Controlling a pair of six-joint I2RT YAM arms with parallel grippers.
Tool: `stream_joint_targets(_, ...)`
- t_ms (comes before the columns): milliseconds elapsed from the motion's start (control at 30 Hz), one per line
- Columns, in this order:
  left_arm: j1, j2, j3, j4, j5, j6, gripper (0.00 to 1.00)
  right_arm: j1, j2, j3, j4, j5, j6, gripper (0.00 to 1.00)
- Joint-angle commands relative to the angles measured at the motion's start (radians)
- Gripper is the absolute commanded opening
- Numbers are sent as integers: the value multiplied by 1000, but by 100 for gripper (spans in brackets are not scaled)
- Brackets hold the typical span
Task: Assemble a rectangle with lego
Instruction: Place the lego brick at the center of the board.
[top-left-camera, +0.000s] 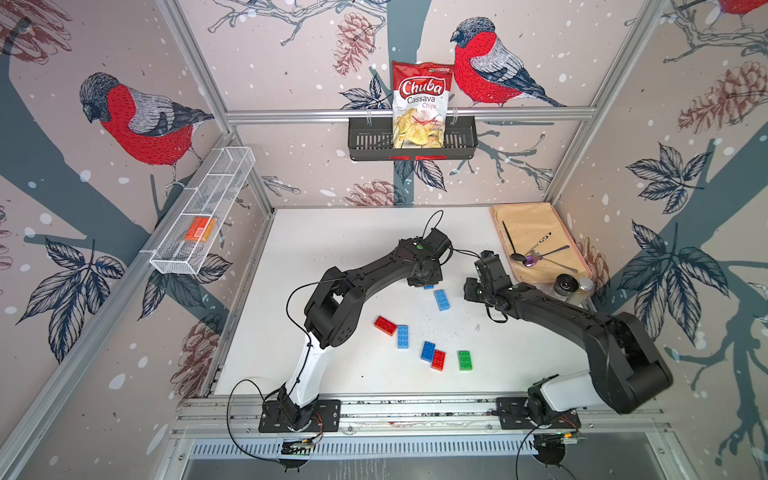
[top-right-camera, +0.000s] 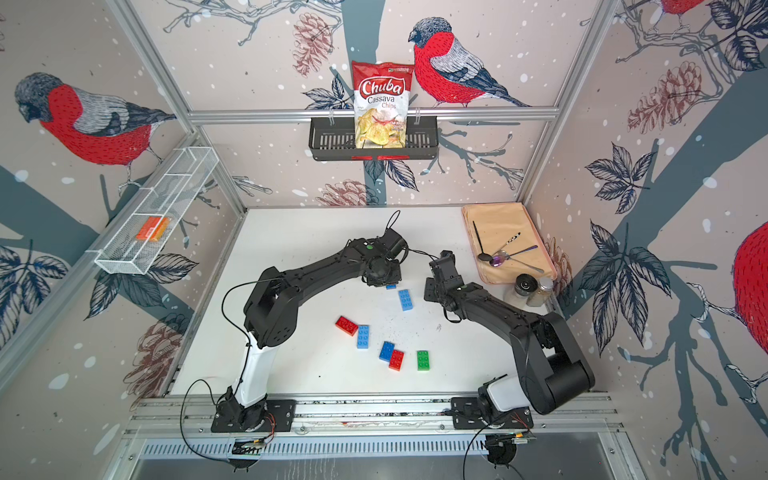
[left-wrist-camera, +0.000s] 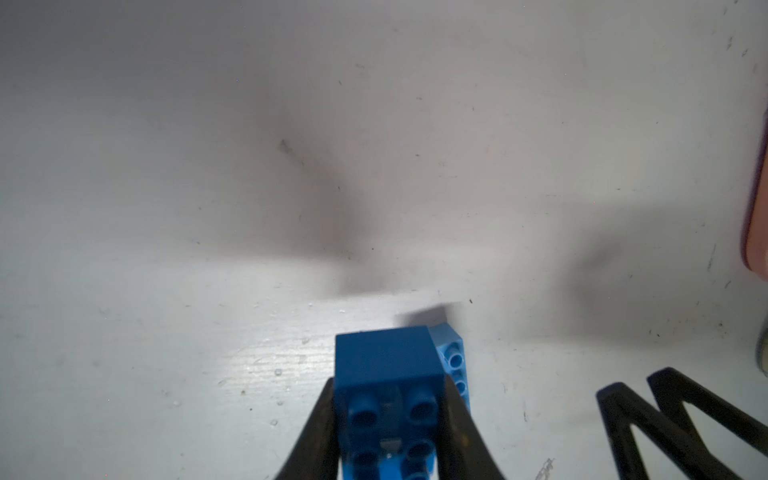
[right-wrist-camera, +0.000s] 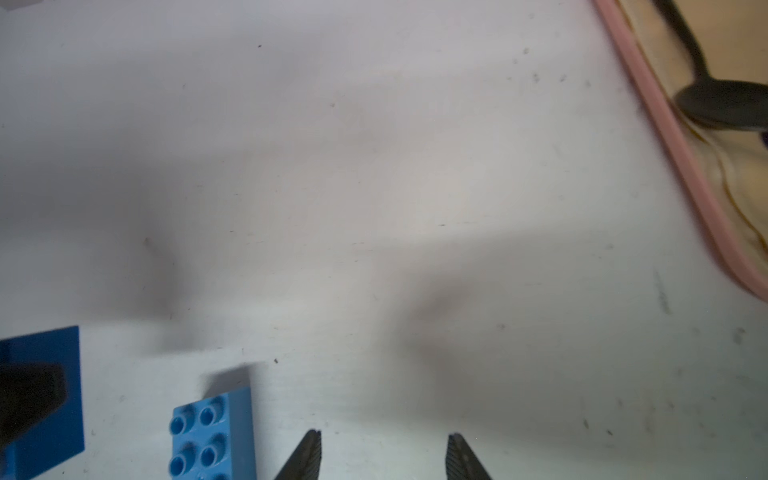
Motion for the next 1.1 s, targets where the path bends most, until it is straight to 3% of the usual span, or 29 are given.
stream_joint_targets(0,-1,7,-12,-18,37,-63,17,-33,-70,-35,51,40,55,52)
stream_joint_targets(167,35,-2,-131,52,117,-126,15,-83,-143,-56,60,10,44,53)
stream_joint_targets(400,36,44,-119,57,166,-128,20,-86,-144,-67,79,-45,22,57)
stream_joint_targets(533,43,42,-122,69,183,-114,40,-85,-145,-64,81,-60,-5,60)
stream_joint_targets(600,46,26,-133,78,180,-107,59,-83,-170,-59,81,-60,-15,61)
stream_joint_targets(733,50,-15,-155,79,148,-79,85,-70,-172,-21,61,-60,-30,62)
stream_joint_targets(933,120,-171,-285,116,50,-16,86,31,-87,106,-29,-36,-63,59)
stream_joint_targets(1067,258,-364,-416,159,-50,124,83,124,16,206,-104,-60,-94,57)
